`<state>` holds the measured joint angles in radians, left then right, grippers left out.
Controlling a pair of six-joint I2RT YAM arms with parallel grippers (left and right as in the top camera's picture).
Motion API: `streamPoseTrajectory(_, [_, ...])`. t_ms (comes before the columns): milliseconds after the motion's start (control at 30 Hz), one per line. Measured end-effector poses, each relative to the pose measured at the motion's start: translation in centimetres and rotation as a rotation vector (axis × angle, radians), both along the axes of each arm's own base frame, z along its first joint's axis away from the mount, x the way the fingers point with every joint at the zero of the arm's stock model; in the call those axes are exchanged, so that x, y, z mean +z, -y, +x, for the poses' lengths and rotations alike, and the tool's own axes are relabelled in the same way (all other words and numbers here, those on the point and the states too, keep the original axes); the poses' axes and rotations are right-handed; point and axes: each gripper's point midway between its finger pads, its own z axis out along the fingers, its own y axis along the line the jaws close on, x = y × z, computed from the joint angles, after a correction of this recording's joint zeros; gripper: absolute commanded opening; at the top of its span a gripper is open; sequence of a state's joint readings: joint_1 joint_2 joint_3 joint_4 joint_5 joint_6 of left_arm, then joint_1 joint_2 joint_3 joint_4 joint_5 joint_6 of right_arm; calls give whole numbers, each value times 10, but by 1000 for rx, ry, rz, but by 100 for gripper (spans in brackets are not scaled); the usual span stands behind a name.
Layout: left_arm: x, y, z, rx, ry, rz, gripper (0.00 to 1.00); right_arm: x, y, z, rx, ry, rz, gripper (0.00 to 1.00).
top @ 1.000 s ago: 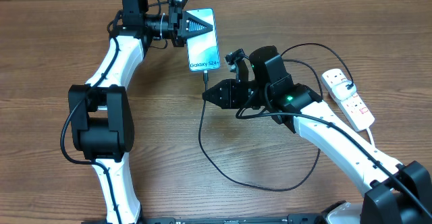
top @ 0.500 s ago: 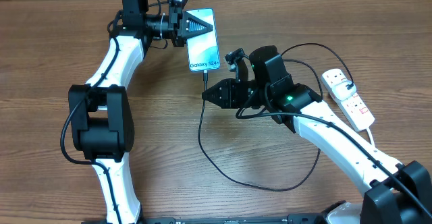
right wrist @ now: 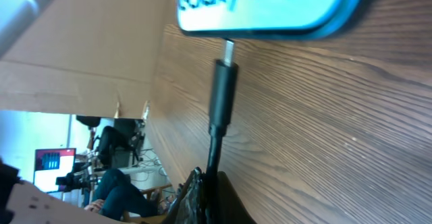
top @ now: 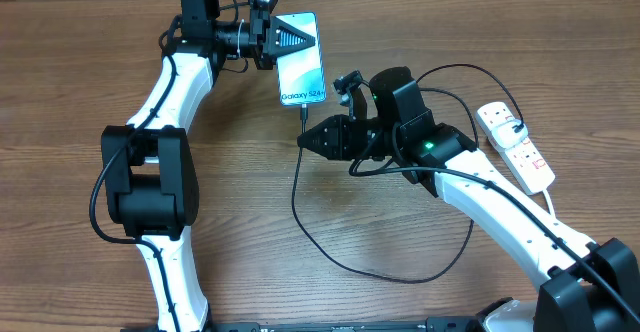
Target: Plug charger to phone and switch on socket
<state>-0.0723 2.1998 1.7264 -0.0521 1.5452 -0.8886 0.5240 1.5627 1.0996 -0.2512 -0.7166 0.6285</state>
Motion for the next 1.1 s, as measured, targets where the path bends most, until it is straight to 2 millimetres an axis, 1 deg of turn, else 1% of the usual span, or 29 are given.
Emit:
streamPoseTrajectory(100, [0, 0, 0, -1, 0, 0, 4, 5, -2, 1, 4, 8, 23, 4])
streamPoseTrajectory(400, [0, 0, 0, -1, 0, 0, 4, 10, -5, -3, 14, -36, 56, 4])
streamPoseTrajectory(600, [3, -2, 2, 3, 19, -2, 4, 22, -12, -7, 66, -9, 126, 4])
streamPoseTrajectory(700, [9, -6, 6, 10, 55, -7, 4, 14, -9, -11, 72, -30, 138, 4])
streamPoseTrajectory(833, [19, -16, 13, 28, 90, -11, 4, 3, 1, -8, 58, -35, 162, 4])
streamPoseTrajectory(967, [25, -22, 17, 41, 85, -12, 4, 6, 5, -4, 58, -14, 190, 4])
streamPoseTrajectory(1100, [25, -22, 17, 39, 41, -11, 4, 9, 4, -5, 69, -9, 202, 4])
